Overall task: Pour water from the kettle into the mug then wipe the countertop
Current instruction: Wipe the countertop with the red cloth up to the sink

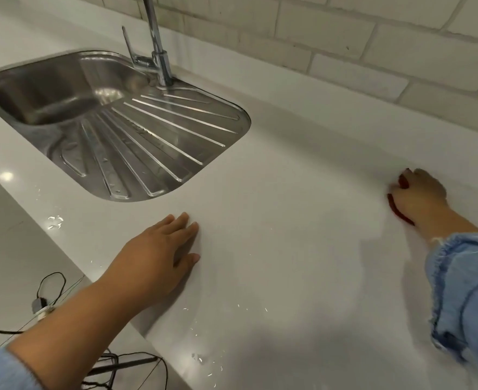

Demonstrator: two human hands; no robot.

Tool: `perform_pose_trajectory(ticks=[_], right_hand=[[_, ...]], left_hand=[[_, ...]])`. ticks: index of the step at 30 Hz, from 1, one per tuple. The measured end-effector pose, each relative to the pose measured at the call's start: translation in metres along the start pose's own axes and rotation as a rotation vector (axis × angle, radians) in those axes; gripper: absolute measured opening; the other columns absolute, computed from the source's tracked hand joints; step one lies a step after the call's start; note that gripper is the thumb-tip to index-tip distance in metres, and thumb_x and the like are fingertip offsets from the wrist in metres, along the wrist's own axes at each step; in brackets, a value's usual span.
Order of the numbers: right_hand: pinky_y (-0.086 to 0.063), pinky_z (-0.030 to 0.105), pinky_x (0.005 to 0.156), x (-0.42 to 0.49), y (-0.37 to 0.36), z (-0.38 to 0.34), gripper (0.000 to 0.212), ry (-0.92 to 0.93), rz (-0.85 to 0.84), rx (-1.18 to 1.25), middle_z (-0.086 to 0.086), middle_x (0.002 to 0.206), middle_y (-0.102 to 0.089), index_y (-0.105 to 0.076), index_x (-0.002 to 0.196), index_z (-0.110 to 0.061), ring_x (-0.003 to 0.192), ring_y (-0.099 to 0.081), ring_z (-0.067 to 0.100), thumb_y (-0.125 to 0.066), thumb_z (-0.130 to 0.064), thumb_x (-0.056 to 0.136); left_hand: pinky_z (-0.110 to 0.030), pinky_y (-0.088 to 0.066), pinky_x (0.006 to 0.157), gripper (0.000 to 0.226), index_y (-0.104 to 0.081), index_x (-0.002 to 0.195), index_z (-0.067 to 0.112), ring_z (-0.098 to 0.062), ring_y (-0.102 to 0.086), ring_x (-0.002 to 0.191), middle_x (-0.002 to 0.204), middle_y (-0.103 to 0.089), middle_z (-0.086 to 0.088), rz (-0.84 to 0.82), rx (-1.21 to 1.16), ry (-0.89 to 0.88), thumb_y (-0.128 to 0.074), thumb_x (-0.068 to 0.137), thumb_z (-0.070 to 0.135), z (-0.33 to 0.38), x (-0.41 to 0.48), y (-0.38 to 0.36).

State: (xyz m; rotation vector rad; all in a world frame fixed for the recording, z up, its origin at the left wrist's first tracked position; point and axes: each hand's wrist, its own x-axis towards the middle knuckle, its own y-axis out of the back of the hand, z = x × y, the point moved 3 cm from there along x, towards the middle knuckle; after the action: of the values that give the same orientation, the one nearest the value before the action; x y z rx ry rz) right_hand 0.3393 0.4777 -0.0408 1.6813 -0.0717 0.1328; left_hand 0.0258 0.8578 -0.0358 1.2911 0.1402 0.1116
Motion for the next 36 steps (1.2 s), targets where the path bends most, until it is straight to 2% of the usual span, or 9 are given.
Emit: perform_pose_trajectory(ticks=[5, 9, 12, 16, 22, 24, 27, 33, 36], right_hand=[[-0.031, 0.038, 0.113, -0.043, -0.004, -0.13, 0.04, 0.539, -0.118, 0.373, 0.019, 0.14, -0.048, -0.055, 0.128, 0.001, 0.127, -0.047, 0.034, -0.054, -0.001, 0.087], [-0.035, 0.014, 0.105, -0.102, 0.009, -0.185, 0.05, 0.708, -0.395, 0.586, 0.008, 0.14, -0.048, -0.059, 0.125, -0.002, 0.121, -0.05, 0.016, -0.043, 0.018, 0.082], [-0.039, 0.022, 0.102, -0.118, 0.024, -0.177, 0.048, 0.527, -0.54, 0.74, -0.002, 0.132, -0.055, -0.062, 0.123, -0.012, 0.114, -0.054, 0.011, -0.046, 0.013, 0.085], [-0.05, 0.018, 0.067, -0.107, 0.061, -0.11, 0.043, 0.175, -0.442, 1.041, 0.008, 0.1, -0.071, -0.065, 0.117, -0.019, 0.082, -0.064, 0.018, -0.044, 0.005, 0.089], [-0.047, 0.038, 0.09, -0.106, 0.05, 0.026, 0.04, -0.363, -0.189, 0.748, 0.016, 0.126, -0.06, -0.057, 0.127, -0.017, 0.1, -0.059, 0.032, -0.047, -0.005, 0.09], [-0.034, 0.039, 0.11, -0.128, 0.034, 0.034, 0.045, -0.318, -0.173, 0.497, 0.013, 0.141, -0.049, -0.049, 0.135, -0.014, 0.125, -0.047, 0.031, -0.049, -0.009, 0.09], [-0.024, 0.036, 0.114, -0.155, 0.02, -0.011, 0.045, -0.113, 0.001, 0.237, 0.019, 0.142, -0.046, -0.05, 0.133, -0.001, 0.132, -0.039, 0.034, -0.051, -0.01, 0.088], [-0.023, 0.027, 0.114, -0.199, 0.008, -0.166, 0.046, 0.284, -0.071, 0.444, 0.009, 0.142, -0.048, -0.054, 0.131, -0.008, 0.132, -0.04, 0.026, -0.052, -0.004, 0.085], [-0.022, 0.019, 0.113, -0.207, 0.017, -0.193, 0.042, 0.202, -0.208, 0.817, 0.007, 0.14, -0.049, -0.057, 0.126, -0.006, 0.131, -0.043, 0.021, -0.045, 0.007, 0.088]], left_hand=[[-0.028, -0.023, 0.113, 0.06, -0.024, 0.144, 0.036, -0.008, -0.013, 0.144, 0.155, -0.015, 0.016, -0.01, -0.011, 0.006, -0.042, 0.09, 0.053, -0.001, 0.0, -0.001], [-0.029, -0.022, 0.114, 0.06, -0.022, 0.145, 0.036, -0.008, -0.011, 0.144, 0.155, -0.014, 0.016, -0.036, -0.014, 0.008, -0.04, 0.09, 0.053, -0.002, 0.0, 0.001], [-0.03, -0.021, 0.115, 0.06, -0.021, 0.145, 0.035, -0.009, -0.011, 0.144, 0.156, -0.014, 0.015, -0.053, -0.003, 0.0, -0.039, 0.091, 0.053, -0.002, 0.0, 0.002], [-0.031, -0.022, 0.114, 0.06, -0.02, 0.145, 0.035, -0.011, -0.012, 0.145, 0.156, -0.013, 0.014, -0.058, 0.011, -0.001, -0.038, 0.091, 0.053, -0.003, 0.001, 0.002], [-0.031, -0.019, 0.115, 0.06, -0.016, 0.147, 0.033, -0.012, -0.01, 0.145, 0.157, -0.01, 0.012, -0.084, 0.027, -0.008, -0.036, 0.093, 0.05, -0.003, 0.001, -0.001], [-0.032, -0.018, 0.116, 0.06, -0.015, 0.147, 0.033, -0.012, -0.009, 0.145, 0.158, -0.009, 0.011, -0.091, 0.025, -0.004, -0.035, 0.093, 0.05, -0.003, 0.002, -0.001], [-0.033, -0.017, 0.117, 0.059, -0.014, 0.147, 0.031, -0.013, -0.007, 0.146, 0.158, -0.007, 0.01, -0.105, 0.037, -0.007, -0.033, 0.094, 0.049, -0.002, 0.002, -0.001], [-0.033, -0.015, 0.116, 0.059, -0.009, 0.148, 0.03, -0.016, -0.005, 0.146, 0.159, -0.003, 0.007, -0.122, 0.067, -0.02, -0.028, 0.096, 0.05, -0.002, 0.001, -0.002], [-0.032, -0.014, 0.116, 0.059, -0.009, 0.148, 0.029, -0.016, -0.006, 0.146, 0.159, -0.004, 0.006, -0.115, 0.066, -0.031, -0.027, 0.096, 0.05, -0.003, 0.0, -0.002]])
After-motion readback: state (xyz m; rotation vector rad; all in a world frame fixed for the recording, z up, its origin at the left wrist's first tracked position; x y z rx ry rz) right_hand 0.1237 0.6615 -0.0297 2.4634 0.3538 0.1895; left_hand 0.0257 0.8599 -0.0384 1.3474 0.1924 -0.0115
